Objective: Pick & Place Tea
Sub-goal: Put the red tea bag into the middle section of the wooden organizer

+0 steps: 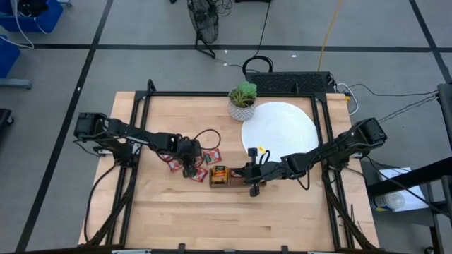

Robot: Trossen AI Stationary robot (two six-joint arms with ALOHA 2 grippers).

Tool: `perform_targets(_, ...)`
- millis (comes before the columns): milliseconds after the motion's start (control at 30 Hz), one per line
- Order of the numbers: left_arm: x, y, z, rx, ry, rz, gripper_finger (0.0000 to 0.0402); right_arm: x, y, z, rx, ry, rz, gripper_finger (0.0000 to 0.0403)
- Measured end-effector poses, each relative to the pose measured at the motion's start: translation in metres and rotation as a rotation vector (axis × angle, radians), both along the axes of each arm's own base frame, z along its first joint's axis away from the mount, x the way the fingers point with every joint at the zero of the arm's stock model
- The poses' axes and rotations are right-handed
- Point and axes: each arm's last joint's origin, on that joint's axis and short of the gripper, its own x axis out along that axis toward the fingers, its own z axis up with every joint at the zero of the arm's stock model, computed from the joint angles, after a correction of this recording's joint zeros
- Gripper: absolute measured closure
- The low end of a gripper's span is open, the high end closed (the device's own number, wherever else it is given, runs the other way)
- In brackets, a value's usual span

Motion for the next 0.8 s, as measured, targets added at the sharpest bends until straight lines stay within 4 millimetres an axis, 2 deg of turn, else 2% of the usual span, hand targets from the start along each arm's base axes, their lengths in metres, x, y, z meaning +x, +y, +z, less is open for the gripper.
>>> perform_targets(200, -0.01, 0.004, 0.005, 0.116, 0.081, -0.02, 0.0398, 0.0, 0.0, 0.0, 0.001, -0.002, 0.0, 0.0403)
perform_targets(367, -0.017, 0.009, 0.021, 0.307, 0.305, 0.009, 0.0399, 0.0, 0.0, 0.001, 0.004, -0.009, 0.0, 0.0403)
perform_targets(567, -0.005, 0.013, 0.05, 0.602, 0.301, 0.078, 0.0399, 0.0, 0.0, 0.001, 0.004, -0.009, 0.0, 0.0403)
perform_targets(700, 0.006, 0.012, 0.057, 0.497, 0.212, 0.136, 0.0388, 0.0, 0.0, 0.001, 0.004, -0.009, -0.001, 0.0403)
perform_targets(800, 0.005, 0.017, 0.056, 0.467, 0.23, 0.137, 0.0382, 0.0, 0.0, 0.001, 0.003, -0.006, -0.001, 0.0403)
